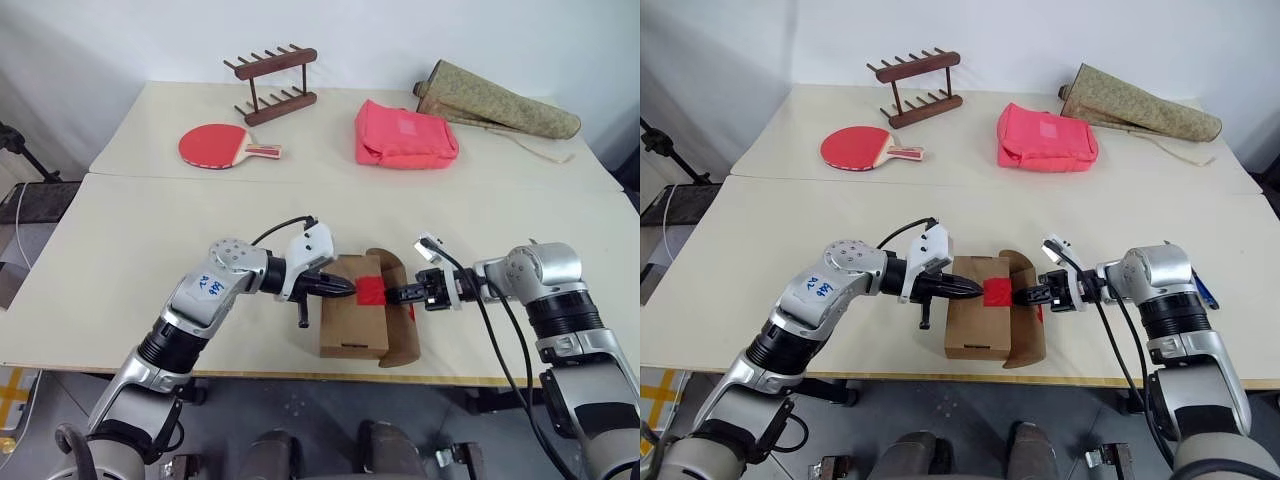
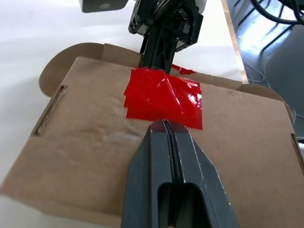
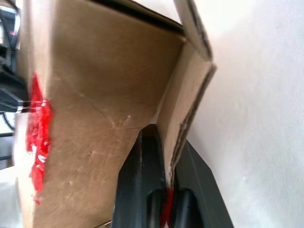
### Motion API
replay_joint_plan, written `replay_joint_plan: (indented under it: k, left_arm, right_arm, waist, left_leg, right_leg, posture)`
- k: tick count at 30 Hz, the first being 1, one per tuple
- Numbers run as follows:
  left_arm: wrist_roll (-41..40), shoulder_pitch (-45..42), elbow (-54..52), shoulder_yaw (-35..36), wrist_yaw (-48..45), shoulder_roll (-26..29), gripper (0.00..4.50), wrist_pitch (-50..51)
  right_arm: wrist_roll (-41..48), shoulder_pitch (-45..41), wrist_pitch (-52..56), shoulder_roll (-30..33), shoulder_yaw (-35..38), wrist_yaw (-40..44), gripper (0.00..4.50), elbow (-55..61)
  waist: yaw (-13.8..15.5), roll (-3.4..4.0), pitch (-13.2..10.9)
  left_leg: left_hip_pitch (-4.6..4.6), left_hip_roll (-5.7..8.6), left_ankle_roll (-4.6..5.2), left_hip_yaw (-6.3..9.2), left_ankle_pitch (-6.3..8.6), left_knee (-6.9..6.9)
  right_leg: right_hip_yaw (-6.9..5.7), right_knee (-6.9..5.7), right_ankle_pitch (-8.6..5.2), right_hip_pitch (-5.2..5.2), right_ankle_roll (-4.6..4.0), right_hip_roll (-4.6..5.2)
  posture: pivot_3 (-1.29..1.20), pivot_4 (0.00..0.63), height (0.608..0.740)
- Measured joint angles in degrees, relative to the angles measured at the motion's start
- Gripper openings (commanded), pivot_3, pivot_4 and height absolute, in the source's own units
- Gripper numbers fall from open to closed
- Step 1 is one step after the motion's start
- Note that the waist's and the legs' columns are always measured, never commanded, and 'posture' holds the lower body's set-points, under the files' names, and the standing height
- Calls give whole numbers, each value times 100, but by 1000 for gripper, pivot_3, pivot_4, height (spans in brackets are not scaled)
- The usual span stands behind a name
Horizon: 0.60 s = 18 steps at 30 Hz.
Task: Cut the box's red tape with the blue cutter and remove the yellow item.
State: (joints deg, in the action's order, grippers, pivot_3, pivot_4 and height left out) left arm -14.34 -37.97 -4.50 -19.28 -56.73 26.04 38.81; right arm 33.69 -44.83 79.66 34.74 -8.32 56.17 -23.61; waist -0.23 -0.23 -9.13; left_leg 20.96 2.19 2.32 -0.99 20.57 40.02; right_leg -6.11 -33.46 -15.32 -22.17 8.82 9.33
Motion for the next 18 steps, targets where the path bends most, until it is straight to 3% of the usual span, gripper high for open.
replay_joint_plan:
  k: [4,8,10,13,18]
  left_arm:
    - [2,14,48,-3,-15,-9,0,-167]
    - [7,33,268,5,56,-285,0,-565]
    - [15,25,544,14,257,-726,0,-848]
    - [64,-29,923,44,619,-1260,0,-1218]
    - [104,-144,1442,38,884,-2126,0,-1634]
  right_arm:
    - [19,-42,301,-19,265,-181,14,-16]
    - [195,-49,890,162,547,-447,14,96]
    - [423,-134,1128,517,588,-601,14,91]
    - [894,-391,1262,1184,469,-791,14,74]
    - [1742,-1008,1265,2405,-356,-1052,14,52]
  waist:
    - [6,18,-3]
    - [93,84,-13]
    - [193,122,-26]
    - [226,122,-33]
    - [241,123,-44]
  left_leg:
    - [1,0,-6,18,3,0]
    - [30,20,21,35,-14,-1]
    - [51,46,38,37,-23,-1]
    - [67,61,48,39,-25,3]
    - [102,66,53,36,-23,-1]
  right_leg:
    - [6,3,0,7,-4,12]
    - [1,-10,-1,-18,-6,16]
    - [-1,-5,0,-32,-6,24]
    - [1,7,3,-36,1,29]
    - [-16,55,7,-49,8,30]
  posture:
    - [0,150,740]
    - [0,150,740]
    - [0,150,740]
    - [0,150,740]
    - [0,150,740]
